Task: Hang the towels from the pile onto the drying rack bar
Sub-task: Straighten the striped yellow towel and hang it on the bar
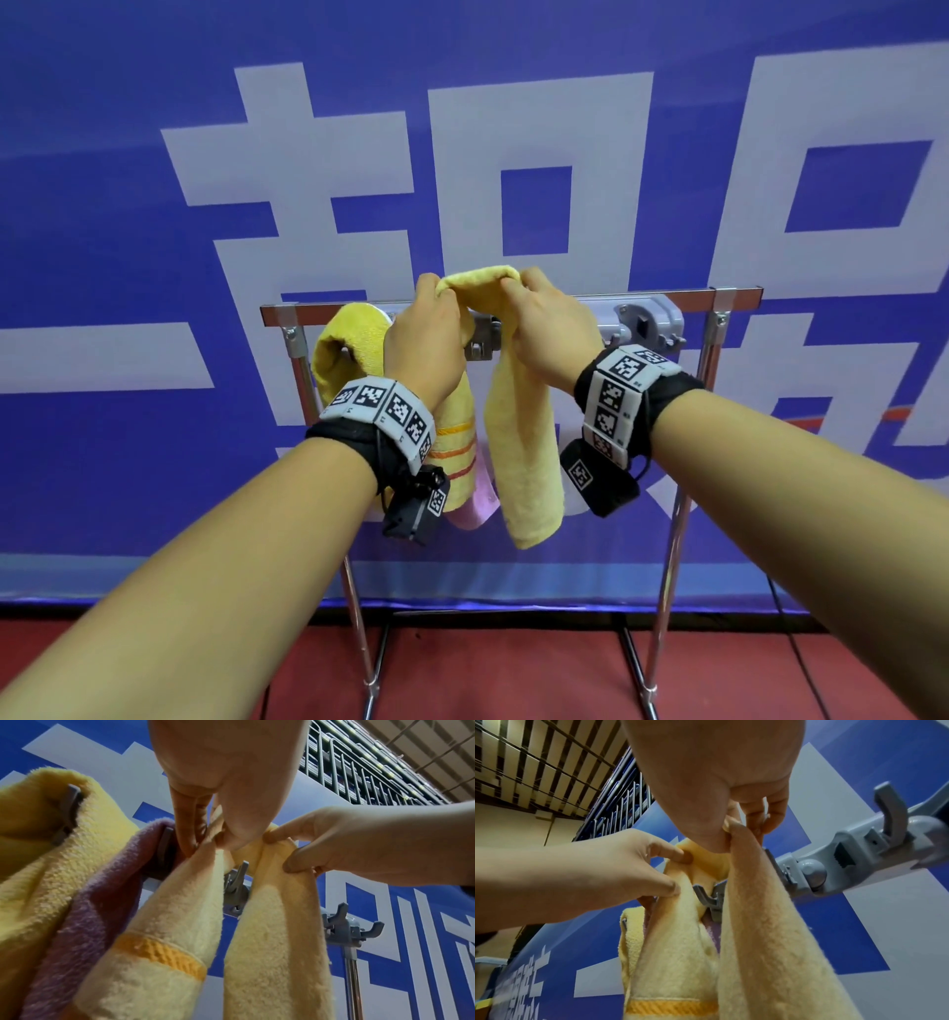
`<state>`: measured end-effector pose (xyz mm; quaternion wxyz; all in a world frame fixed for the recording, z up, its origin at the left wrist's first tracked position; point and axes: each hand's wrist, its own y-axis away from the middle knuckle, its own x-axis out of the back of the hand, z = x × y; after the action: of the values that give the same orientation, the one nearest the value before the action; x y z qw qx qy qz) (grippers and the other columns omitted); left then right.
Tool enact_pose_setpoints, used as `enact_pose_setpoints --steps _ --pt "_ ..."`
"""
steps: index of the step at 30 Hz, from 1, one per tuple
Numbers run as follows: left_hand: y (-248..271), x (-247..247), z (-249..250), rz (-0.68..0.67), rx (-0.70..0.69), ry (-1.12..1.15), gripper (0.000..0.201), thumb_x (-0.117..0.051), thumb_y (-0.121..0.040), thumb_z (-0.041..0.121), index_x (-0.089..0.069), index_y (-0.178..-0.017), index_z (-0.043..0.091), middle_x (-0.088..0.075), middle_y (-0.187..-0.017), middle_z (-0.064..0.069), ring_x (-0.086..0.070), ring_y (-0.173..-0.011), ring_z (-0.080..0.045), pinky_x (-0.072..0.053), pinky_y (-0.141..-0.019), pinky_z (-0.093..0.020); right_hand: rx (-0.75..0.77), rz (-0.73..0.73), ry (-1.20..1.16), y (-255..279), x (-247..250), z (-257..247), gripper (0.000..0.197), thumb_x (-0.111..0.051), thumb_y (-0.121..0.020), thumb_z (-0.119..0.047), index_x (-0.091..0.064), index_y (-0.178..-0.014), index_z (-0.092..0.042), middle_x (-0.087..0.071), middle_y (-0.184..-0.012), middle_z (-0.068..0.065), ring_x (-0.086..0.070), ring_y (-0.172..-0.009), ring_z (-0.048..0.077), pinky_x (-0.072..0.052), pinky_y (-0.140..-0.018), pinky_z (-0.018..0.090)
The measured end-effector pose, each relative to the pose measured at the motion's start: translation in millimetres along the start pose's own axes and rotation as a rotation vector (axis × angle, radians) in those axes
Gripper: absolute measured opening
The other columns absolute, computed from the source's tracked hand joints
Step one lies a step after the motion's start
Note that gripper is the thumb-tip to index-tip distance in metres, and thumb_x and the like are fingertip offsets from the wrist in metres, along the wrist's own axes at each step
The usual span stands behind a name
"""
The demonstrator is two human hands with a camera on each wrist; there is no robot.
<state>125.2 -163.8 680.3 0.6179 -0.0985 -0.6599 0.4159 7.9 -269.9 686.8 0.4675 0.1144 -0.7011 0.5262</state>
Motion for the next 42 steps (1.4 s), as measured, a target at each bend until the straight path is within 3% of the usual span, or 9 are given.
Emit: enact_pose_setpoints --steps 6,10,13,19,24,32,34,39,42 --pt "-3.8 -12.9 1.3 -0.053 -0.027 0.000 0.019 -0.063 -0.084 0.003 -0.053 -0.099 0.011 -0.042 -0.115 -0.008 -0.050 -0.069 -0.027 -0.048 -0.061 -0.041 -0.002 0.042 0.056 -7.6 -9.4 1.9 0.033 -0.046 -0.092 -0.012 -0.049 -0.125 -0.014 -0.050 -0.121 0.008 -0.057 -0.078 0.036 -0.030 -0.069 0.037" --pt "1.9 -17.1 -5.9 -0.127 -0.049 0.016 0.014 -0.057 -0.088 0.006 -0.055 -0.099 0.014 -0.042 -0.112 -0.007 -0.055 -0.080 -0.033 -0.051 -0.069 -0.047 0.020 0.044 0.101 -3.1 -14.1 5.3 0.021 -0.045 -0.092 -0.015 -0.056 -0.110 -0.018 -0.052 -0.104 0.005 -0.054 -0.072 0.031 -0.027 -0.072 0.038" --pt "5.1 -14.4 -7.5 -0.165 -0.073 0.006 0.020 -0.054 -0.090 0.009 -0.057 -0.106 0.020 -0.043 -0.113 -0.006 -0.055 -0.087 -0.034 -0.050 -0.069 -0.043 0.051 0.045 0.099 0.3 -14.8 7.0 0.018 -0.047 -0.091 -0.018 -0.061 -0.102 -0.023 -0.044 -0.090 -0.001 -0.044 -0.067 0.025 -0.026 -0.072 0.037" --pt "7.2 -7.7 -5.5 -0.201 -0.093 -0.152 0.026 -0.056 -0.092 0.012 -0.065 -0.115 0.021 -0.047 -0.118 -0.006 -0.052 -0.105 -0.031 -0.039 -0.068 -0.035 0.102 -0.031 0.163 -0.7 -21.5 4.6 0.026 -0.048 -0.091 -0.020 -0.068 -0.103 -0.032 -0.043 -0.091 -0.001 -0.055 -0.082 0.025 -0.022 -0.072 0.036" --pt "8.8 -6.3 -0.8 -0.194 -0.064 -0.242 0.026 -0.052 -0.092 0.010 -0.063 -0.115 0.013 -0.046 -0.121 -0.007 -0.051 -0.107 -0.031 -0.037 -0.066 -0.036 0.054 -0.076 0.256 0.9 -21.8 4.0 0.021 -0.050 -0.091 -0.017 -0.062 -0.107 -0.023 -0.051 -0.105 0.003 -0.050 -0.100 0.029 -0.025 -0.074 0.039" --pt "-1.0 -9.9 12.5 -0.196 -0.055 -0.376 0.021 -0.052 -0.095 0.014 -0.068 -0.108 0.011 -0.044 -0.123 -0.009 -0.058 -0.092 -0.028 -0.041 -0.063 -0.034 0.031 -0.051 0.260 -6.1 -22.6 11.1 0.019 -0.049 -0.090 -0.021 -0.065 -0.100 -0.019 -0.053 -0.104 0.003 -0.047 -0.101 0.030 -0.029 -0.077 0.039" --pt "0.3 -12.5 12.9 -0.238 -0.095 -0.398 0.022 -0.052 -0.094 0.015 -0.069 -0.108 0.011 -0.045 -0.124 -0.010 -0.060 -0.093 -0.029 -0.048 -0.066 -0.037 0.030 -0.081 0.234 -6.1 -24.7 13.3 0.019 -0.050 -0.089 -0.022 -0.065 -0.100 -0.018 -0.053 -0.106 0.004 -0.047 -0.102 0.030 -0.031 -0.079 0.039" --pt "-0.1 -5.0 5.7 -0.406 -0.162 -0.338 0.028 -0.053 -0.089 0.019 -0.065 -0.114 0.014 -0.045 -0.127 -0.010 -0.056 -0.104 -0.030 -0.043 -0.071 -0.039 0.097 -0.132 0.155 -4.5 -25.1 13.5 0.023 -0.054 -0.086 -0.021 -0.071 -0.101 -0.020 -0.053 -0.111 0.004 -0.047 -0.098 0.030 -0.031 -0.075 0.035" --pt "0.5 0.3 3.0 -0.506 -0.154 -0.245 0.029 -0.053 -0.085 0.019 -0.064 -0.112 0.017 -0.044 -0.124 -0.010 -0.057 -0.104 -0.031 -0.047 -0.074 -0.041 0.135 -0.057 0.073 -3.3 -15.4 4.7 0.017 -0.054 -0.082 -0.020 -0.069 -0.088 -0.013 -0.058 -0.103 0.006 -0.047 -0.083 0.028 -0.032 -0.069 0.034"
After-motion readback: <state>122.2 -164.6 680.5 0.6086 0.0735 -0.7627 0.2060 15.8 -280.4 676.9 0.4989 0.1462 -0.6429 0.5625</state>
